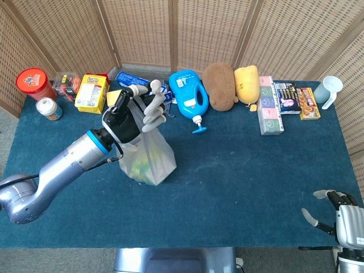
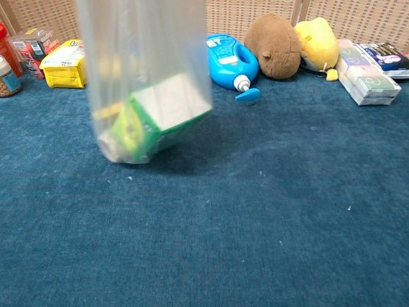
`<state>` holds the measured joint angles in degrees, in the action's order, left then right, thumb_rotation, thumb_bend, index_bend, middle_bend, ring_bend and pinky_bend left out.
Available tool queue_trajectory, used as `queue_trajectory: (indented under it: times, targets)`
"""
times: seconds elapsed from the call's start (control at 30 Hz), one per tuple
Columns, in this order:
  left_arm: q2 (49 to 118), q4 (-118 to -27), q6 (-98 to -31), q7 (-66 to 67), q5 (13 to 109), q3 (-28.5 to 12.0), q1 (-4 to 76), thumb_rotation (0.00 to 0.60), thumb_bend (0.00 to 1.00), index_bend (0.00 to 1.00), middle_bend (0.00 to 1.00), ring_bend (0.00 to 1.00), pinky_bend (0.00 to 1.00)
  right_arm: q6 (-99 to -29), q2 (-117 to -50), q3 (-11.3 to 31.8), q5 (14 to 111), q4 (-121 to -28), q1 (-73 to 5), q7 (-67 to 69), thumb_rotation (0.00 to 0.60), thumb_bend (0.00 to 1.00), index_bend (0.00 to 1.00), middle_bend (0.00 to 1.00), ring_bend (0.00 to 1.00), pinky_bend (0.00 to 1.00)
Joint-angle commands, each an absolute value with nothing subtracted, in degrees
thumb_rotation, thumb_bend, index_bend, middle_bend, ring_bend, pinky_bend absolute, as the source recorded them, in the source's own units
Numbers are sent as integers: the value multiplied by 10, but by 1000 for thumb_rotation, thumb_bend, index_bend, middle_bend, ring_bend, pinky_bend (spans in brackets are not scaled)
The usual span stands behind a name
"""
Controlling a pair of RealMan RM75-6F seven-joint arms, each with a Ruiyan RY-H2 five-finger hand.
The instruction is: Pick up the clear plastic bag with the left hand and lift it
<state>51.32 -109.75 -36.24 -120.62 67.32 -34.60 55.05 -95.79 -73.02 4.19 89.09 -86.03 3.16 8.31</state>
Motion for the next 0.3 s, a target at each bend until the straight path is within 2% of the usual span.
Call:
queue_trajectory:
  times: [0.03, 0.3]
  targets:
    - [514, -1098, -349, -1190, 655, -363, 560, 196, 782, 553, 761, 820, 881, -957, -730, 42, 889, -860, 32, 84, 172, 246, 427, 480, 429, 299]
    - [527, -1094, -326, -1152, 618, -390, 566, 193, 780, 553, 761, 819, 881, -957, -733, 42, 882, -854, 36, 90, 174, 244, 427, 480, 429, 300]
